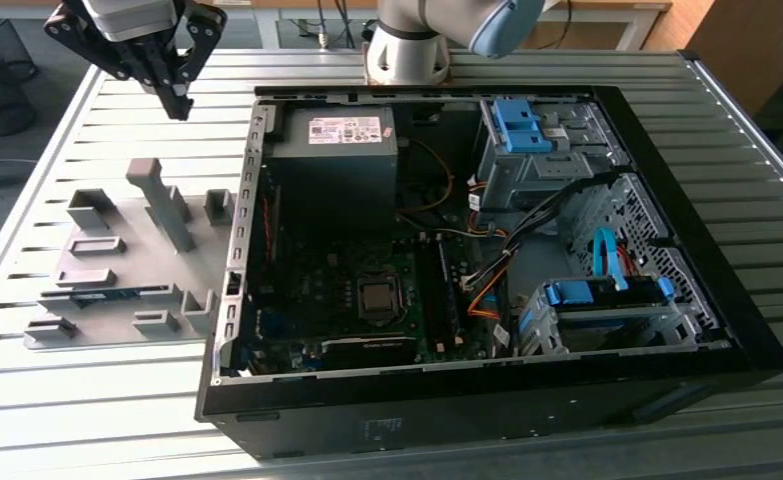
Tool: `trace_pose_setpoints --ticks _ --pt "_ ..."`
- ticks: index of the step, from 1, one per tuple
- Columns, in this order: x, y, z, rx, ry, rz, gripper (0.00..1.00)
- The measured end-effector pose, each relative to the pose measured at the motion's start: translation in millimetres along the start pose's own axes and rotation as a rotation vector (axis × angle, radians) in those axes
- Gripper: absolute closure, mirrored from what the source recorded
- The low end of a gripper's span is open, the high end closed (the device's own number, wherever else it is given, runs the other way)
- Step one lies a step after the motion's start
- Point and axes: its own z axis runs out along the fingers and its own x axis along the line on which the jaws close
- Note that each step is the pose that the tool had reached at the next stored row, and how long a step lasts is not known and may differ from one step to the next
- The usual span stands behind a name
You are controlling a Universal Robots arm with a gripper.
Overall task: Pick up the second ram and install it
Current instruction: 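Reach for the second ram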
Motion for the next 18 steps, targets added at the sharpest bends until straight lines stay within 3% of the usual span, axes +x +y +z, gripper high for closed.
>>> trace_pose_setpoints --ticks 18 --pt "14.1 -1.1 -0.3 0.0000 0.0000 0.000 0.90"
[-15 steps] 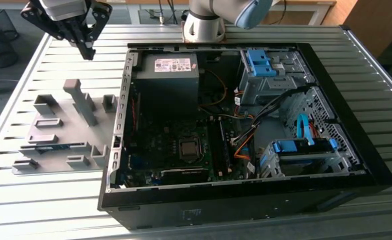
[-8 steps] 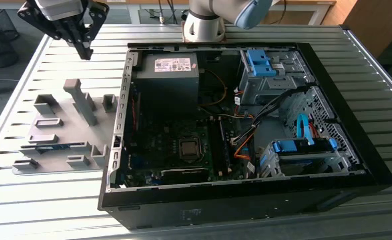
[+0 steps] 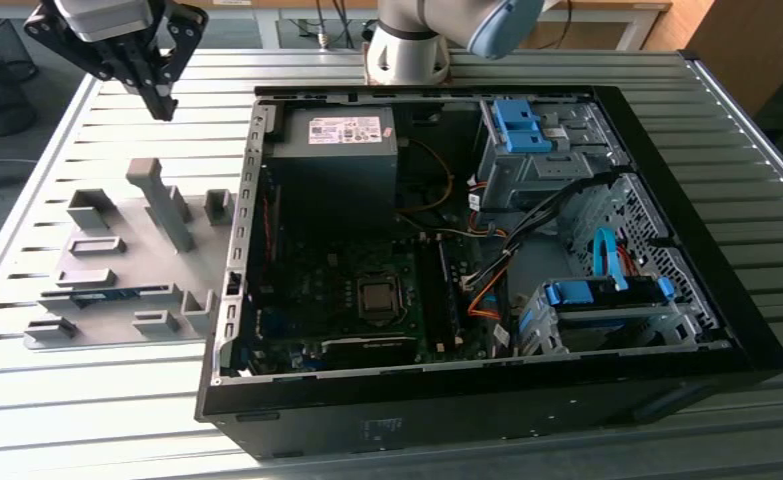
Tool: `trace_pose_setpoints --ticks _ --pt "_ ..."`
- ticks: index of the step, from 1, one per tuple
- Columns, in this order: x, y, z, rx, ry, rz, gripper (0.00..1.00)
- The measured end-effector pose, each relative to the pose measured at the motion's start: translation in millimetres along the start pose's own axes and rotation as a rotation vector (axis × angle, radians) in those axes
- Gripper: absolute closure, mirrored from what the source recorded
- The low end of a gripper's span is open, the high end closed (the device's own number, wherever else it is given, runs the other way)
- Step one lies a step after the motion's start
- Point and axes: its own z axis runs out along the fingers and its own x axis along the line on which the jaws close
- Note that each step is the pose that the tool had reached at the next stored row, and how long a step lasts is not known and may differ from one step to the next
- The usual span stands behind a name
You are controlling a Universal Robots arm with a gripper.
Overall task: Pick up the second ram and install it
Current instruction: 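Reach for the second ram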
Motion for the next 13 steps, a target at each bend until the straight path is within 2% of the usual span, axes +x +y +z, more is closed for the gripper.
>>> trace_pose_setpoints --ticks 4,9,13 --pt "4.9 -3.2 -0.2 -0.0001 0.0000 0.000 0.90" --pt "7.6 -16.2 -0.7 0.0000 0.0000 0.000 0.90" --pt "16.1 -21.4 -0.8 -0.0001 0.0000 -0.002 0.90"
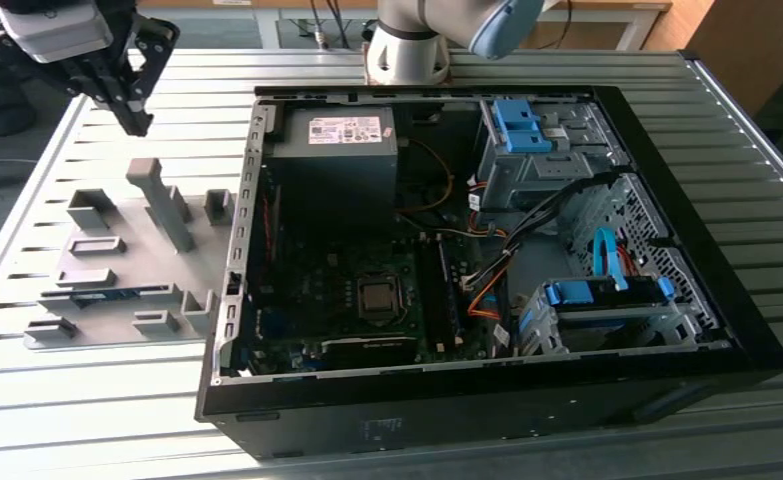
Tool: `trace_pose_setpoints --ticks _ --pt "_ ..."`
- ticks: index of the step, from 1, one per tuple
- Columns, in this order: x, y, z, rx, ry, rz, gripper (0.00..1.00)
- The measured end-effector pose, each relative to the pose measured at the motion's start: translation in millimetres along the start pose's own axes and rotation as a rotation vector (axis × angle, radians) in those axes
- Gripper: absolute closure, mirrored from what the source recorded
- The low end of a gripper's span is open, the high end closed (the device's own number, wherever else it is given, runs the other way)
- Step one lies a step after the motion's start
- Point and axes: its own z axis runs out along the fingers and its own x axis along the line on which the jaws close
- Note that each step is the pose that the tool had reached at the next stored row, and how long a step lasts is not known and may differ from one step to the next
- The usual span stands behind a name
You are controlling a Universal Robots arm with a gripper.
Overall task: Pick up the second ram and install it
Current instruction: 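Reach for the second ram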
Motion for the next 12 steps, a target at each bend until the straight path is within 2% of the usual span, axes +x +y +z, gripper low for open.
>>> trace_pose_setpoints --ticks 5,12 --pt "5.4 -3.5 1.5 -0.0003 0.0015 -0.021 0.90" --pt "32.9 -11.2 1.9 -0.0004 0.0013 -0.021 0.90"
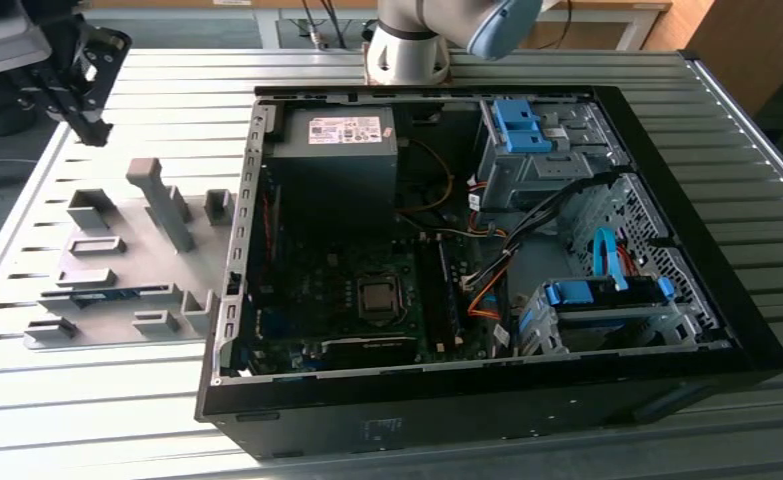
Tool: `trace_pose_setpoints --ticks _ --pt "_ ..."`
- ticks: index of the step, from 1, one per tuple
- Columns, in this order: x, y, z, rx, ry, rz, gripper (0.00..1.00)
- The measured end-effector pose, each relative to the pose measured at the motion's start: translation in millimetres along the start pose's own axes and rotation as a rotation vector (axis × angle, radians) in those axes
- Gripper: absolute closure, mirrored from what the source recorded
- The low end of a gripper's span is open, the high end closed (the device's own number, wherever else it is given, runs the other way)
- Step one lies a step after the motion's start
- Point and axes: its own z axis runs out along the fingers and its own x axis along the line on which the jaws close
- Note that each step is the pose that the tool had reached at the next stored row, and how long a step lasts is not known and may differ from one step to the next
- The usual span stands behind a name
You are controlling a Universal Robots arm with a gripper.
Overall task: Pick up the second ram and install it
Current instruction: 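Reach for the second ram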
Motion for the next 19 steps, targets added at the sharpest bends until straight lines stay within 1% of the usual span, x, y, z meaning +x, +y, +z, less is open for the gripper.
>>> trace_pose_setpoints --ticks 2,6,7,8,13,15,16,19 --pt "3.1 -4.8 0.1 0.0000 0.0001 0.000 0.90" --pt "6.3 -16.3 0.6 0.0000 0.0000 0.000 0.90" --pt "8.4 -18.2 0.7 0.0001 0.0001 0.000 0.90" --pt "12.2 -19.7 1.0 0.0000 0.0000 0.000 0.90" --pt "34.5 -24.3 1.2 0.0000 0.0000 0.000 0.90" --pt "40.7 -25.9 1.2 0.0000 0.0000 0.000 0.90" --pt "42.3 -26.2 1.1 0.0000 0.0001 0.000 0.90" --pt "42.4 -26.2 1.1 0.0000 0.0001 0.000 0.90"
